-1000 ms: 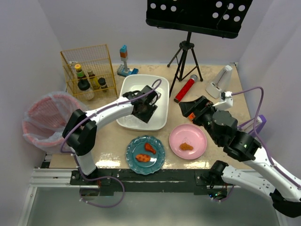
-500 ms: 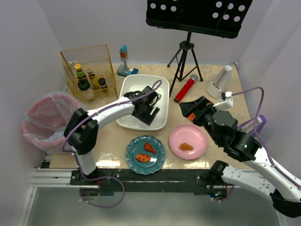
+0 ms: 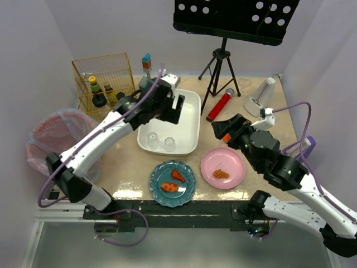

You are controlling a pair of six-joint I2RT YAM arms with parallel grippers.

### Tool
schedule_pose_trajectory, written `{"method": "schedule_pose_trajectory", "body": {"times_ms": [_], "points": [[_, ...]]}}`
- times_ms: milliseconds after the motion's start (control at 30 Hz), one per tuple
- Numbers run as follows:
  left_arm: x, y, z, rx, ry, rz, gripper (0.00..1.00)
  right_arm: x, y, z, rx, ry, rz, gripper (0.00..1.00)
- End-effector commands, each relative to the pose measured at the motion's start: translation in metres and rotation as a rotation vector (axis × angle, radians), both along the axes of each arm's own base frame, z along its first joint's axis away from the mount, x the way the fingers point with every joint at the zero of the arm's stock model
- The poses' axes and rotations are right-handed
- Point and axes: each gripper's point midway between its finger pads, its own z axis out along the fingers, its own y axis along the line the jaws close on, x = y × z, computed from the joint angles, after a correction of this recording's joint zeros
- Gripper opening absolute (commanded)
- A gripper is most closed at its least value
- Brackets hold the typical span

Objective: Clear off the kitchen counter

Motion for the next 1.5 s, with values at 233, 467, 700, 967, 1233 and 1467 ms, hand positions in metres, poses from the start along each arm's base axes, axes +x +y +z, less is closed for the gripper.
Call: {"method": "schedule_pose_trajectory", "body": {"times_ms": [233,467,700,967,1233,1467], "points": [[-0.019,0.163,0.075,0.145,-0.129,0.561,0.88,0.005,0.015,0.008,0.01,-0.031,0.043,0.98],[-0.049,0.241,0.044,0.388,-0.075,0.779,0.93,0.008,0.023,0.011,-0.024,-0.043,0.077,0.98],[-0.055,0.284,0.024,0.433,-0.001,0.897,0.92,0.012,0.028,0.012,-0.069,-0.051,0.092,0.98],[-0.044,0.294,0.002,0.38,0.058,0.884,0.74,0.011,0.033,0.004,-0.066,-0.042,0.118,0.98],[-0.042,0.285,-0.027,0.366,0.119,0.841,0.61,0.011,0.034,0.003,-0.066,-0.042,0.118,0.98],[-0.043,0.281,-0.044,0.37,0.161,0.809,0.48,0.012,0.037,0.001,-0.061,-0.04,0.126,0.98]]}}
